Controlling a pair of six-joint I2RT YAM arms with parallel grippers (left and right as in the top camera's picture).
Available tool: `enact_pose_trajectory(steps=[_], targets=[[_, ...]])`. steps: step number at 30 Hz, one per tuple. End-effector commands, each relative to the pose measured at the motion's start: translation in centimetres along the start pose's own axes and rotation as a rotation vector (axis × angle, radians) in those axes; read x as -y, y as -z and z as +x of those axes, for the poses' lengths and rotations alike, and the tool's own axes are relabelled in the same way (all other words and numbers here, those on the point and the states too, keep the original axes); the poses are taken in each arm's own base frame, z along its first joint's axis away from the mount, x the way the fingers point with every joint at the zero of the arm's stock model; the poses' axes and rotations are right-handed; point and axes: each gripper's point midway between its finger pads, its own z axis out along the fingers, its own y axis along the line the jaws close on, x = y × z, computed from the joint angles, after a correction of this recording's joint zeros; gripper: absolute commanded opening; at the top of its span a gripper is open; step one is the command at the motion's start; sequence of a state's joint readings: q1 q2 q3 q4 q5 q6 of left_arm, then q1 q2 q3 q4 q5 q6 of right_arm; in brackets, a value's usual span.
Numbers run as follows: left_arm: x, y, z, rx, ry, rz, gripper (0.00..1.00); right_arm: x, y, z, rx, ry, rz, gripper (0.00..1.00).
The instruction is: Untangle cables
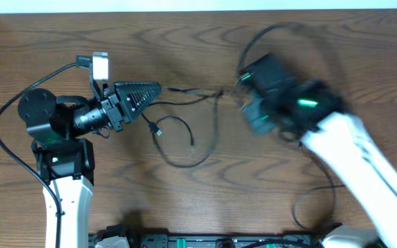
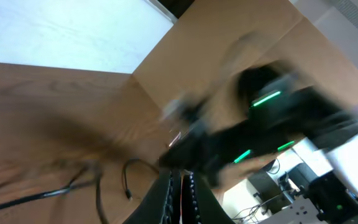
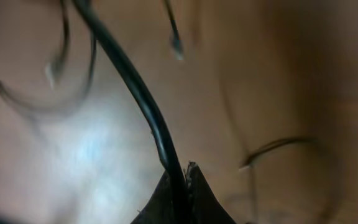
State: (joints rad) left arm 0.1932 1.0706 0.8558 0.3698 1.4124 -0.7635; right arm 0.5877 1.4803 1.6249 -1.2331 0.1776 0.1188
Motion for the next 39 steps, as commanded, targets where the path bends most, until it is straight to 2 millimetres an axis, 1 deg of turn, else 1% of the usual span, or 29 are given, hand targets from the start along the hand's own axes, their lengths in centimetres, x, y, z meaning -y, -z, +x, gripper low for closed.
enact_pose_trajectory(steps=[1, 2, 4, 6, 8, 10, 12, 16, 19, 21, 24, 26, 28, 30, 31, 33, 34, 35, 36, 37, 38, 39], targets=[[1.0, 0.0, -0.2, -0.013, -0.025, 0.020, 0.07, 6.2, 8.9, -2.9, 0.277, -0.177, 0.175, 0.01], [1.0, 0.0, -0.2, -0.013, -0.025, 0.020, 0.07, 7.9, 11.7, -3.3, 0.357, -0.223, 0.208, 0.01], [1.0, 0.0, -0.2, -0.013, -0.025, 0.020, 0.08, 10.6, 16.0, -3.2, 0.472, -0.297, 0.269, 0.01], [1.0, 0.0, -0.2, -0.013, -0.025, 0.020, 0.08, 13.2, 20.2, -2.2, 0.578, -0.375, 0.341, 0.01], [1.0, 0.0, -0.2, -0.013, -0.025, 0.020, 0.07, 15.4, 23.9, -0.6, 0.660, -0.449, 0.424, 0.01], [1.0, 0.0, -0.2, -0.013, -0.028, 0.020, 0.07, 17.4, 27.3, 1.7, 0.731, -0.523, 0.523, 0.01], [1.0, 0.0, -0.2, -0.013, -0.032, 0.020, 0.07, 19.0, 30.5, 4.3, 0.794, -0.598, 0.627, 0.01], [1.0, 0.0, -0.2, -0.013, -0.032, 0.020, 0.07, 20.8, 34.8, 8.9, 0.873, -0.715, 0.794, 0.01], [1.0, 0.0, -0.2, -0.013, -0.032, 0.020, 0.07, 21.6, 37.4, 12.2, 0.911, -0.798, 0.904, 0.01], [1.0, 0.0, -0.2, -0.013, -0.033, 0.020, 0.07, 22.1, 38.9, 14.6, 0.939, -0.885, 0.981, 0.01], [1.0, 0.0, -0.2, -0.012, -0.040, 0.020, 0.07, 22.5, 40.7, 17.7, 0.973, -1.002, 1.083, 0.01], [0.9, 0.0, -0.2, -0.010, -0.061, 0.017, 0.07, 22.6, 41.5, 19.2, 0.984, -1.051, 1.135, 0.01], [0.6, 0.1, -0.4, 0.001, -0.102, 0.005, 0.07, 22.6, 42.0, 20.3, 0.986, -1.080, 1.175, 0.01], [-1.0, 0.7, -1.1, 0.050, -0.103, -0.065, 0.07, 22.7, 42.5, 21.2, 0.981, -1.100, 1.212, 0.01], [-2.4, 1.2, -1.7, 0.090, -0.084, -0.128, 0.07, 22.7, 42.6, 21.4, 0.977, -1.106, 1.226, 0.01], [-6.3, 3.2, -2.7, 0.186, -0.024, -0.310, 0.07, 22.7, 42.5, 21.5, 0.963, -1.099, 1.237, 0.01], [-8.8, 4.7, -2.9, 0.237, 0.021, -0.435, 0.07, 22.7, 42.4, 21.6, 0.957, -1.095, 1.240, 0.01], [-11.9, 7.0, -2.7, 0.292, 0.084, -0.608, 0.08, 22.6, 42.4, 21.6, 0.951, -1.090, 1.242, 0.01], [-14.2, 9.2, -2.1, 0.331, 0.140, -0.753, 0.07, 22.6, 42.3, 21.6, 0.946, -1.086, 1.244, 0.01], [-16.7, 12.2, -1.0, 0.375, 0.223, -0.941, 0.07, 22.6, 42.3, 21.7, 0.941, -1.082, 1.245, 0.01], [-18.6, 15.4, 0.6, 0.411, 0.305, -1.132, 0.07, 22.6, 42.2, 21.7, 0.939, -1.081, 1.246, 0.01], [-19.7, 18.5, 2.3, 0.452, 0.393, -1.305, 0.08, 22.6, 42.2, 21.7, 0.939, -1.080, 1.245, 0.01]])
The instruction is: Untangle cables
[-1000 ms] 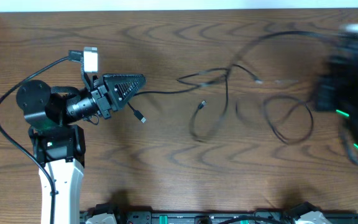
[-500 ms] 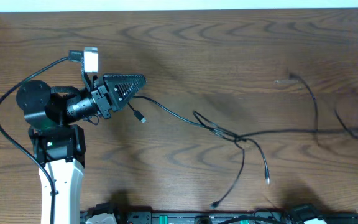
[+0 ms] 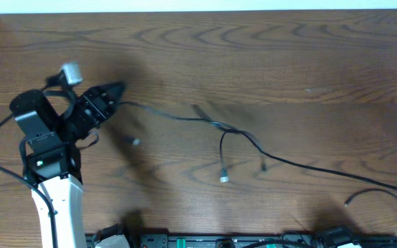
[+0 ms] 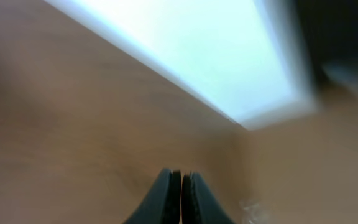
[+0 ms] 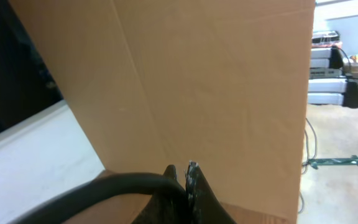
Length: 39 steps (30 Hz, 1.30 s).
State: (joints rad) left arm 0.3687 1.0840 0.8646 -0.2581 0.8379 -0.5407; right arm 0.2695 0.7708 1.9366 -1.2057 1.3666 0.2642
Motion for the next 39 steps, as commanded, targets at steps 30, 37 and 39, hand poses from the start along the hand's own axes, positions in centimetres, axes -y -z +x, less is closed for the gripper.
enact_pose_trajectory(steps=[30, 37, 39], targets=[[-5.7, -1.1, -1.0, 0.071, 0.004, -0.293, 0.08, -8.6, 0.6, 4.4, -0.134, 0.084, -0.375, 0.01], [-2.0, -3.1, 1.9, -0.054, -0.129, -0.148, 0.08, -24.4, 8.3, 14.2, -0.282, 0.480, -1.130, 0.01], [-1.1, -3.6, 2.8, -0.087, -0.164, -0.119, 0.08, -27.4, 9.5, 18.2, -0.391, 0.553, -1.219, 0.01]])
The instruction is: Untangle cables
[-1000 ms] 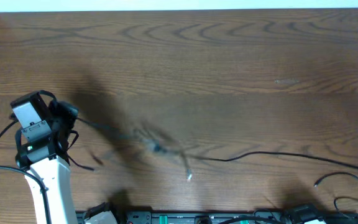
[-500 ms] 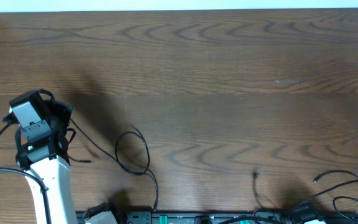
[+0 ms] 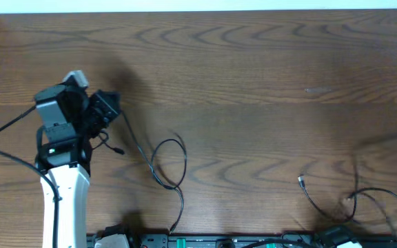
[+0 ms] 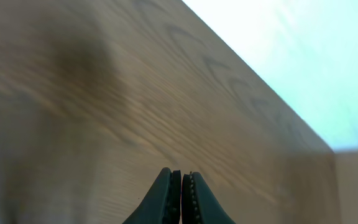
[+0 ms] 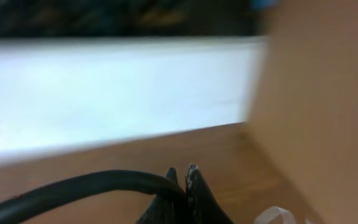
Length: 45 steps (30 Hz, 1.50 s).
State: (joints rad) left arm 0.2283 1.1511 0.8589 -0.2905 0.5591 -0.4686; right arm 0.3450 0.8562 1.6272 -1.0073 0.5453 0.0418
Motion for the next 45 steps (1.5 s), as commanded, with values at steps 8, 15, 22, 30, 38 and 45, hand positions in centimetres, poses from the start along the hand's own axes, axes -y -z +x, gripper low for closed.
enact_pose_trajectory(steps=[8, 15, 22, 30, 38, 45], targets=[[4.2, -0.8, 4.5, -0.161, -0.213, 0.135, 0.08, -17.6, -13.3, 14.9, -0.716, 0.141, -0.582, 0.01], [4.4, -0.8, 6.4, -0.226, -0.221, 0.132, 0.08, -14.1, -17.2, 22.7, -1.142, -0.009, -0.432, 0.01], [4.0, -0.7, 7.2, -0.259, -0.213, 0.118, 0.08, -9.4, -14.7, 27.0, -1.455, -0.048, -0.346, 0.01], [3.7, -0.6, 7.7, -0.278, -0.227, 0.110, 0.08, -8.5, -12.7, 27.3, -1.546, -0.041, -0.319, 0.01], [3.4, -0.4, 8.2, -0.300, -0.249, 0.103, 0.08, -6.2, -18.2, 26.9, -1.344, -0.211, 0.003, 0.01], [3.4, -0.4, 8.2, -0.300, -0.249, 0.103, 0.08, -8.7, -19.5, 25.9, -1.257, -0.072, -0.344, 0.99]])
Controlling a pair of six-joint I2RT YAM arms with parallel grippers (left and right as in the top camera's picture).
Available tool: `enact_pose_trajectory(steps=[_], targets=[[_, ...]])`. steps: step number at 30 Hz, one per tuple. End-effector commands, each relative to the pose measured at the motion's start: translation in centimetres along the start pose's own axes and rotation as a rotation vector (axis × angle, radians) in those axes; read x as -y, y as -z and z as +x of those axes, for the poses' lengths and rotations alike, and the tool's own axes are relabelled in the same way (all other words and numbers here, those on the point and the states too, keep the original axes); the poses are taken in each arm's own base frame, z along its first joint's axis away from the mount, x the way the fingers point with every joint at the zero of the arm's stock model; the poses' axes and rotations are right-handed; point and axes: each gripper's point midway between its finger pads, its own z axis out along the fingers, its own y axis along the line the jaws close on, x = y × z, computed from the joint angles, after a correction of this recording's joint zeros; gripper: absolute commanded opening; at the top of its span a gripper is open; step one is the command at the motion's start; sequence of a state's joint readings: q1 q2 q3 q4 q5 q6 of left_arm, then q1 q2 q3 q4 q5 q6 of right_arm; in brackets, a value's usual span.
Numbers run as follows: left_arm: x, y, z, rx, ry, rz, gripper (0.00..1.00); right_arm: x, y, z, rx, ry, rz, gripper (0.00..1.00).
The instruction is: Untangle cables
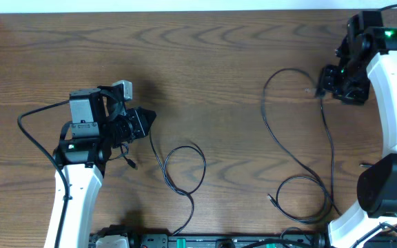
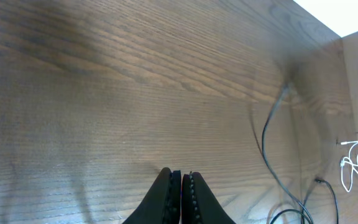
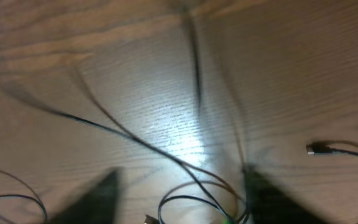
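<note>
Two thin black cables lie apart on the wooden table. The left cable (image 1: 185,169) runs from my left gripper (image 1: 148,122) into a loop and on to the front edge, with a short plug end (image 1: 131,164) below the arm. That gripper (image 2: 181,177) is shut, and the overhead view shows the cable leaving its tip. The right cable (image 1: 281,141) curves down the right side to a small loop (image 1: 305,200). My right gripper (image 1: 322,86) hovers over its upper part, blurred fingers (image 3: 104,193) spread wide, with cable strands (image 3: 135,137) on the wood below.
Bare table (image 1: 219,41) stretches across the back and middle. A plug (image 3: 316,148) lies at the right in the right wrist view. A rack of equipment (image 1: 205,241) lines the front edge. A cardboard wall stands beyond the right end.
My right arm, then past the right edge and shut on a cable, now stands at the back right with its gripper open and the cable on the table. My left gripper has moved slightly right.
Both grippers were shut on cables tangled at the table's middle. Then the left sat far left and the right out of view, a cable stretched between. Later two separate cables lay left and right. Now the right one is released.
</note>
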State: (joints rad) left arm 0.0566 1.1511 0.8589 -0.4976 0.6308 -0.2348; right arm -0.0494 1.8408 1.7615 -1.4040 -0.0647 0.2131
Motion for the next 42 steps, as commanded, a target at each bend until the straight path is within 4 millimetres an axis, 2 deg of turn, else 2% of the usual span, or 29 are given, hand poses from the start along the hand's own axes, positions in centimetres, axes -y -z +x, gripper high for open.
enact_pose_trajectory(steps=[1, 2, 3, 7, 9, 13, 17, 20, 25, 28, 32, 38, 42], targets=[[0.6, 0.1, -0.2, 0.000, -0.024, 0.019, 0.08, -3.6, 1.3, 1.3, -0.019, 0.299, -0.214, 0.99], [0.6, 0.1, -0.2, 0.000, -0.024, 0.019, 0.08, -4.7, 1.6, 2.7, -0.060, 0.383, -0.298, 0.99], [0.6, 0.1, -0.2, 0.000, -0.024, 0.019, 0.08, -5.1, 1.8, 3.9, -0.102, 0.411, -0.330, 0.99], [0.6, 0.1, -0.2, 0.000, -0.024, 0.019, 0.08, -4.5, 1.8, 8.2, -0.292, 0.369, -0.326, 0.99], [0.6, 0.1, -0.2, 0.000, -0.024, 0.020, 0.08, -4.2, 0.8, 9.8, -0.366, 0.314, -0.295, 0.99], [0.6, 0.1, -0.2, -0.001, -0.023, 0.019, 0.08, -2.1, -3.8, 11.4, -0.428, 0.255, -0.116, 0.99], [0.5, 0.1, 0.0, -0.007, -0.025, 0.017, 0.08, -0.5, -7.9, 11.5, -0.394, 0.301, -0.030, 0.99], [0.5, 0.1, 0.0, -0.009, -0.027, 0.017, 0.08, -0.1, -9.9, 11.2, -0.358, 0.378, -0.031, 0.99], [0.5, 0.1, 0.2, -0.015, -0.048, 0.015, 0.08, 3.3, -13.1, 8.6, -0.212, 0.331, 0.190, 0.99], [0.4, 0.1, 0.2, -0.015, -0.059, 0.015, 0.08, 3.2, -15.4, 7.9, -0.134, 0.337, 0.182, 0.99], [0.4, 0.1, 0.2, -0.018, -0.061, 0.014, 0.08, 3.5, -17.9, 8.3, -0.083, 0.379, 0.173, 0.99], [0.3, 0.1, 0.2, -0.018, -0.078, 0.011, 0.08, 3.8, -20.2, 9.3, -0.037, 0.367, 0.161, 0.99], [0.3, 0.1, 0.3, -0.020, -0.077, 0.010, 0.08, 4.1, -21.3, 9.8, 0.000, 0.263, 0.158, 0.99]])
